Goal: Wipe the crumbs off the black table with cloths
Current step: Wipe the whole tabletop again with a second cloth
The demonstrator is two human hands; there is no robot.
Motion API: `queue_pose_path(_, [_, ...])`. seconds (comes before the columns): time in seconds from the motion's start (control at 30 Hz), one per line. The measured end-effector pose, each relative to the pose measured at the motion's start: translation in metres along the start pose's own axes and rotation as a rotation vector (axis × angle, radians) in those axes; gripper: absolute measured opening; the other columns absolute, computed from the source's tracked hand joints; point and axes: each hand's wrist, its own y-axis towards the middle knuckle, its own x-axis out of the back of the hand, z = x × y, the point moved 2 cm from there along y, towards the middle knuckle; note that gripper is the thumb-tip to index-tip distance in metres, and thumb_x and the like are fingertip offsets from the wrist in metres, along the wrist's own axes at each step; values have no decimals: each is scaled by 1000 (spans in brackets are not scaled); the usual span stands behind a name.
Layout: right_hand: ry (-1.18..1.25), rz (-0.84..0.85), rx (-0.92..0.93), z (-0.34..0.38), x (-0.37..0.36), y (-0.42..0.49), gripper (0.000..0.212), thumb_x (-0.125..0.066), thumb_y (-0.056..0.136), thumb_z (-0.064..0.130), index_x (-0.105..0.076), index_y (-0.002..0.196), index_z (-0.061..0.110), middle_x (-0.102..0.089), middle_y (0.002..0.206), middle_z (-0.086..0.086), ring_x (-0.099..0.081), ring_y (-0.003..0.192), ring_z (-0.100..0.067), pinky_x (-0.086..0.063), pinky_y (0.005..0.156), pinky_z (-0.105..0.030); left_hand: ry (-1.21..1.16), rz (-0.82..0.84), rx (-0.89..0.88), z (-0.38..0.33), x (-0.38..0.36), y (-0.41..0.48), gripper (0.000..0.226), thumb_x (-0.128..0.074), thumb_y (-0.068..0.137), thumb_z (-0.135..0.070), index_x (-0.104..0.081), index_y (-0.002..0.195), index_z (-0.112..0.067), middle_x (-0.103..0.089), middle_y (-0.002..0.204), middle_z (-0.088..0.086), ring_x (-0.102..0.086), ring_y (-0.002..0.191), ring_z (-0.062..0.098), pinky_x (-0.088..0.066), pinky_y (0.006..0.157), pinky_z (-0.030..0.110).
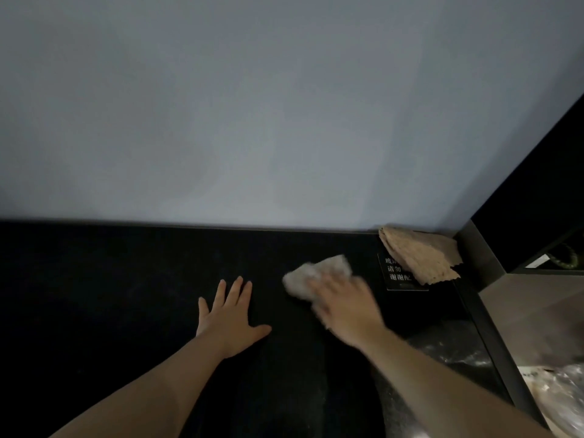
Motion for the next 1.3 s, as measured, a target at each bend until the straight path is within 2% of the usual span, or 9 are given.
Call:
queue_pose_path(0.13, [136, -35, -620, -40, 8, 15, 57, -34, 97, 38, -14, 148, 27, -18, 155, -5, -9, 143, -29, -12, 113, -47, 39, -24, -11, 1, -2, 0, 95, -42, 86, -67, 12, 150, -23, 20, 158, -2, 19, 144, 25, 0, 116, 55])
queue_pose_path(0.37, [81, 12, 93, 21, 3, 32, 56, -39, 97, 32, -17, 148, 30, -19, 156, 2, -13, 144, -22, -16, 111, -39, 69, -9, -29, 3, -1, 0, 93, -40, 87, -67, 14, 150, -24, 22, 157, -3, 20, 144, 24, 2, 117, 53])
queue_pose_path(0.5, [201, 7, -601, -56, 9, 60, 59, -37, 96, 38, -14, 148, 24, -17, 155, -11, -13, 141, -32, -15, 112, -47, 98, -6, -33, 3, -1, 1, 94, -37, 87, -69, 16, 149, -23, 23, 157, -2, 21, 144, 25, 2, 117, 53])
queue_pose_path(0.57, [250, 33, -690, -41, 10, 75, 59, -36, 95, 34, -13, 148, 22, -12, 156, -12, -8, 142, -35, -12, 113, -48, 105, 2, -44, 3, 0, 2, 95, -38, 86, -70, 16, 149, -22, 23, 157, -2, 21, 144, 25, 3, 117, 53])
queue_pose_path(0.77, [126, 12, 155, 33, 1, 67, 54, -43, 95, 31, -25, 146, 30, -24, 154, -1, -18, 141, -25, -17, 111, -42, 115, 23, -51, 0, 5, 5, 99, -42, 86, -68, 14, 150, -19, 22, 157, -2, 20, 144, 24, 2, 117, 53])
queue_pose_path(0.97, [131, -56, -625, -71, 9, 64, 57, -37, 95, 36, -20, 147, 21, -22, 153, -11, -17, 140, -31, -13, 113, -45, 124, 39, -54, 1, 6, 6, 99, -41, 85, -69, 15, 150, -18, 23, 157, -2, 21, 144, 25, 1, 116, 54])
queue_pose_path(1.03, [141, -58, -566, -38, 7, 68, 56, -30, 91, 33, -26, 146, 24, -25, 152, -12, -24, 138, -32, -22, 109, -43, 116, 37, -52, 0, 5, 7, 100, -42, 85, -69, 16, 149, -18, 23, 157, -2, 21, 144, 25, 2, 116, 54])
queue_pose_path(1.2, [218, 29, 250, 30, 0, 42, 52, -47, 89, 30, -39, 140, 30, -31, 152, 2, -23, 141, -19, -17, 111, -39, 105, 28, -65, 3, 5, 7, 100, -44, 85, -68, 14, 150, -18, 22, 157, -2, 20, 144, 24, 1, 116, 53])
queue_pose_path(1.3, [97, -130, 27, -39, 2, 32, 60, -31, 84, 42, -43, 139, 22, -45, 143, -8, -40, 133, -29, -32, 104, -43, 111, 28, -64, 3, 5, 7, 100, -43, 85, -69, 15, 150, -19, 22, 157, -3, 19, 144, 24, 1, 116, 53])
